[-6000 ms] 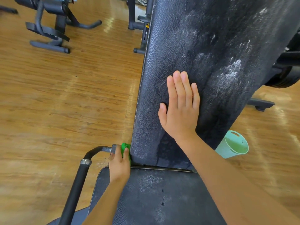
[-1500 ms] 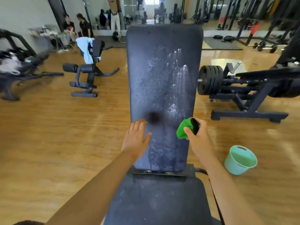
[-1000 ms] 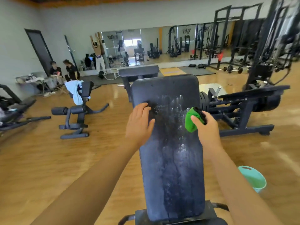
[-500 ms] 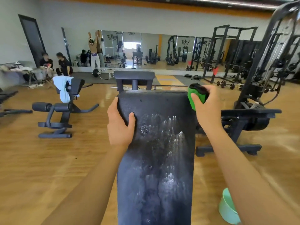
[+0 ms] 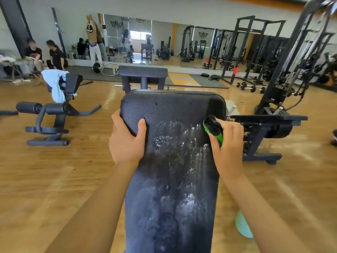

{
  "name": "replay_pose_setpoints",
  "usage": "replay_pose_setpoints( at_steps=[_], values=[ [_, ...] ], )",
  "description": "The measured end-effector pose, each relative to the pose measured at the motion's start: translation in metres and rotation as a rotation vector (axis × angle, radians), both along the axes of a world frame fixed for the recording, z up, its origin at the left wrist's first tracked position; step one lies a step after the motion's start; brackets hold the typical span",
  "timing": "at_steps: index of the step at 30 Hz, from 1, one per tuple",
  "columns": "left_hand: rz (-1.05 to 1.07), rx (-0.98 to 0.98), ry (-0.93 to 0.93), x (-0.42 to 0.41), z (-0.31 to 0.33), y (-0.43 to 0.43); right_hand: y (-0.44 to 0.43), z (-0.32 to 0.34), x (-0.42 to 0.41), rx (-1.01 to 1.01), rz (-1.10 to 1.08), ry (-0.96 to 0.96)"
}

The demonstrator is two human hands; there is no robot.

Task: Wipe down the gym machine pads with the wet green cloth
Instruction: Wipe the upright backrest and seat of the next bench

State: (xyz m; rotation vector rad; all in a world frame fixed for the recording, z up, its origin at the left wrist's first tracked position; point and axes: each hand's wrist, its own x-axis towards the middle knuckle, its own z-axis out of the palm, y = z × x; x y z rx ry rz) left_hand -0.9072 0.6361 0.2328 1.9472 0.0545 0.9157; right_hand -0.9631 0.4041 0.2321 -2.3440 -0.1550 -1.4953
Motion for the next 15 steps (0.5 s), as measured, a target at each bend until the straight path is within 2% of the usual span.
replay_pose_setpoints(
  at_steps=[4, 11, 15],
  values=[
    [-0.041, -0.017, 0.001, 0.001, 0.000, 0.001, -0.007, 0.009, 0.000, -0.050, 0.021, 0.009],
    [-0.045, -0.012, 0.020, 0.002, -0.001, 0.001, 0.004, 0.077, 0.042, 0.085, 0.002, -0.023],
    [-0.040, -0.006, 0.013, 0.003, -0.001, 0.001, 0.009, 0.075, 0.040, 0.104, 0.000, 0.021]
  ],
)
